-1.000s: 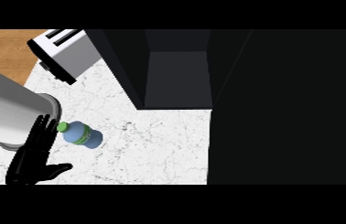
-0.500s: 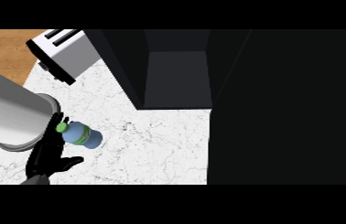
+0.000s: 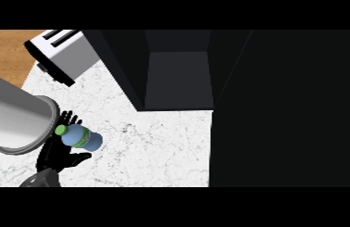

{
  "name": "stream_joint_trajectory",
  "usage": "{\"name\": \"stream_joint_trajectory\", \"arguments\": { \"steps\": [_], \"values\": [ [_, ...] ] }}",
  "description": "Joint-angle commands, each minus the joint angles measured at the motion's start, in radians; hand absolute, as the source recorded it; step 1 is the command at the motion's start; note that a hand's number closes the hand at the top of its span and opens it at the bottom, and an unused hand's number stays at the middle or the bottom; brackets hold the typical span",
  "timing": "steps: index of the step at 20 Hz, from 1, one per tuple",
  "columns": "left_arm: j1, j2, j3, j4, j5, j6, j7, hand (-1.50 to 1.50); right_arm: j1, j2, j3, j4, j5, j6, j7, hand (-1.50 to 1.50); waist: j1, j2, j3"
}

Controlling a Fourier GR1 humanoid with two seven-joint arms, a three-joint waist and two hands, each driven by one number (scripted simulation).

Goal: Pick up the bottled water, place it into the cabinet and close the cabinet

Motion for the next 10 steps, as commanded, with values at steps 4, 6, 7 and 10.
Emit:
{"name": "stream_joint_trajectory", "arguments": {
  "steps": [4,6,7,10],
  "values": [
    [-0.027,-0.016,-0.004,0.072,0.007,-0.117,-0.058,-1.50,-0.009,0.022,0.021,0.024,0.022,-0.017,-0.025,-1.50,-0.001,0.000,0.000],
    [-0.010,-0.025,0.001,0.089,0.013,-0.148,-0.076,-1.50,-0.031,0.027,0.025,0.072,0.033,-0.019,-0.028,-1.50,-0.001,0.002,-0.001],
    [-0.044,-0.016,0.002,0.097,0.017,-0.167,-0.039,-1.50,-0.025,0.015,0.019,0.045,0.023,-0.020,-0.003,-1.50,-0.005,0.003,-0.001],
    [-0.091,-0.043,0.012,0.096,0.041,-0.132,0.020,-1.50,-0.102,0.043,0.028,0.091,0.041,-0.042,-0.005,-1.50,0.005,0.000,0.000]
  ]
}}
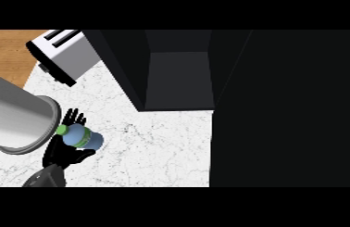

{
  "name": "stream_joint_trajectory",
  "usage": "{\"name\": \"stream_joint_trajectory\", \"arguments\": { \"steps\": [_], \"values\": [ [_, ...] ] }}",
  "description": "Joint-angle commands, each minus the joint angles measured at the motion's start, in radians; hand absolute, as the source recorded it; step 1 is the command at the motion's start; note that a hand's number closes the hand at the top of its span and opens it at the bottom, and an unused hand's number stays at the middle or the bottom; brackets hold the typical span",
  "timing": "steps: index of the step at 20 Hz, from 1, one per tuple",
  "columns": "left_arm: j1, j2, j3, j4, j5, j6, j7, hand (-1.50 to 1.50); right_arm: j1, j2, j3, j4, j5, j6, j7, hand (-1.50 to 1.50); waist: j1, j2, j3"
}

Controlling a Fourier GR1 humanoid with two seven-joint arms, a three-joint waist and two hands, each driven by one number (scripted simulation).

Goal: Pick up the bottled water, place it into the cabinet and close the cabinet

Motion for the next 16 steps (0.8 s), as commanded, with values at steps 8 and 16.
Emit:
{"name": "stream_joint_trajectory", "arguments": {
  "steps": [8,16],
  "values": [
    [-0.024,-0.055,-0.027,0.009,-0.004,-0.141,-0.044,-1.50,-0.005,-0.016,0.014,-0.046,-0.015,-0.015,0.067,-1.50,-0.006,0.004,-0.007],
    [-0.052,-0.071,-0.040,0.009,-0.004,-0.122,-0.034,1.50,0.019,-0.031,-0.003,-0.002,-0.027,0.020,-0.014,-1.50,-0.005,0.002,-0.006]
  ]
}}
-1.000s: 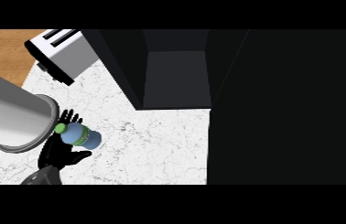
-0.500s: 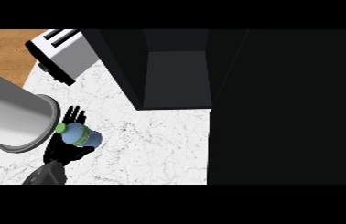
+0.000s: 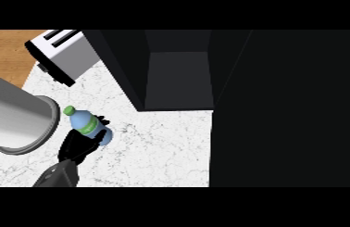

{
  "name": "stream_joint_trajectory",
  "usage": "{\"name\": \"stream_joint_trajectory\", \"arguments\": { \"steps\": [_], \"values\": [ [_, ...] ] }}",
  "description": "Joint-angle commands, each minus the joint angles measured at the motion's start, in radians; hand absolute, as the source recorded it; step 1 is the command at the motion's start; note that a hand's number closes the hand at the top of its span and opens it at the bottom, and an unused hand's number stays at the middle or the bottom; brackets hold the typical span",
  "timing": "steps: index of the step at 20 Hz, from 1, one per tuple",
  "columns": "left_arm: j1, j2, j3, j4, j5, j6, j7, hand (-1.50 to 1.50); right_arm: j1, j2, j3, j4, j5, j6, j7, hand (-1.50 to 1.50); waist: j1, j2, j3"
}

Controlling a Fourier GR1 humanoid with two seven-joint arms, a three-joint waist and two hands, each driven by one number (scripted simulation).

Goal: Pick up the bottled water, place it into the cabinet and close the cabinet

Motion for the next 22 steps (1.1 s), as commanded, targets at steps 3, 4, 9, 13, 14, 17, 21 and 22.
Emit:
{"name": "stream_joint_trajectory", "arguments": {
  "steps": [3,4,9,13,14,17,21,22],
  "values": [
    [0.009,-0.023,-0.006,0.002,0.011,-0.115,-0.067,1.50,0.013,-0.006,-0.020,0.037,-0.028,0.015,-0.035,-1.50,0.002,0.000,-0.002],
    [-0.008,-0.031,-0.004,0.002,0.015,-0.082,-0.055,1.50,-0.067,0.006,-0.002,0.053,0.024,-0.016,0.003,-1.50,0.007,0.001,-0.002],
    [0.082,-0.060,-0.029,-0.056,-0.007,-0.031,-0.170,1.50,-0.040,-0.019,-0.050,0.017,-0.055,-0.008,0.037,-1.50,0.013,-0.001,-0.001],
    [0.082,-0.053,-0.013,-0.056,0.022,0.006,-0.165,1.50,-0.013,-0.011,-0.011,0.003,-0.013,-0.025,0.023,-1.50,0.009,-0.001,-0.001],
    [0.093,-0.026,-0.011,-0.084,0.029,-0.019,-0.166,1.50,0.002,-0.010,0.015,0.030,0.012,-0.006,-0.020,-1.50,0.011,-0.003,-0.001],
    [0.109,-0.081,-0.026,-0.143,0.050,0.007,-0.127,1.50,-0.023,0.020,0.041,0.040,0.045,-0.050,-0.014,-1.50,0.017,-0.005,0.000],
    [0.086,-0.097,0.006,-0.171,0.120,-0.012,-0.059,1.50,0.009,-0.033,-0.027,-0.004,-0.037,-0.017,0.015,-1.50,0.017,-0.005,0.000],
    [0.111,-0.063,0.002,-0.214,0.132,-0.045,-0.032,1.50,0.000,-0.018,-0.027,0.071,-0.013,-0.001,-0.066,-1.50,0.020,-0.007,0.001]
  ]
}}
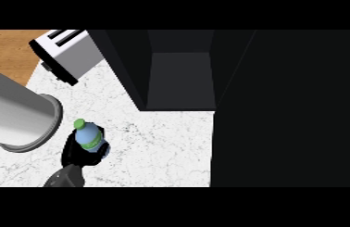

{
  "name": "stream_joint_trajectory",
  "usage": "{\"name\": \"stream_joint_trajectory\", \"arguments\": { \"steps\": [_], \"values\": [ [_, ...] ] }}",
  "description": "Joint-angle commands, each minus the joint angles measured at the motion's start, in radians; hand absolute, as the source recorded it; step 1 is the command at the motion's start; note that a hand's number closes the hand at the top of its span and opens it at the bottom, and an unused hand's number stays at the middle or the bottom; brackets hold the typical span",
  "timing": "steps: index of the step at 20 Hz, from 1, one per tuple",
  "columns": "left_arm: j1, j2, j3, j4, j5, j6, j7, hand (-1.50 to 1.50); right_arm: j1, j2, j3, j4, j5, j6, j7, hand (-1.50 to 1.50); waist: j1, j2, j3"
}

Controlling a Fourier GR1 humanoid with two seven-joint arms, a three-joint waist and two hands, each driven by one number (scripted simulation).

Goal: Pick up the bottled water, place it into the cabinet and close the cabinet

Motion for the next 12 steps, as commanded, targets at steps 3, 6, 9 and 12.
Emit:
{"name": "stream_joint_trajectory", "arguments": {
  "steps": [3,6,9,12],
  "values": [
    [0.041,-0.042,-0.023,-0.141,0.064,-0.047,0.081,1.50,0.028,-0.025,-0.017,-0.034,-0.022,0.009,0.006,-1.50,0.005,-0.002,0.000],
    [0.080,-0.058,-0.025,-0.222,0.109,-0.052,0.125,1.50,-0.014,0.018,0.052,-0.006,0.054,-0.039,0.018,-1.50,0.006,-0.001,0.000],
    [0.156,-0.076,-0.059,-0.396,0.149,-0.030,0.245,1.50,-0.005,-0.041,-0.040,-0.012,-0.050,0.023,0.000,-1.50,0.009,-0.002,0.001],
    [0.223,-0.150,-0.117,-0.538,0.134,0.064,0.288,1.50,-0.031,0.011,0.054,0.050,0.044,-0.019,-0.016,-1.50,0.008,-0.001,0.000]
  ]
}}
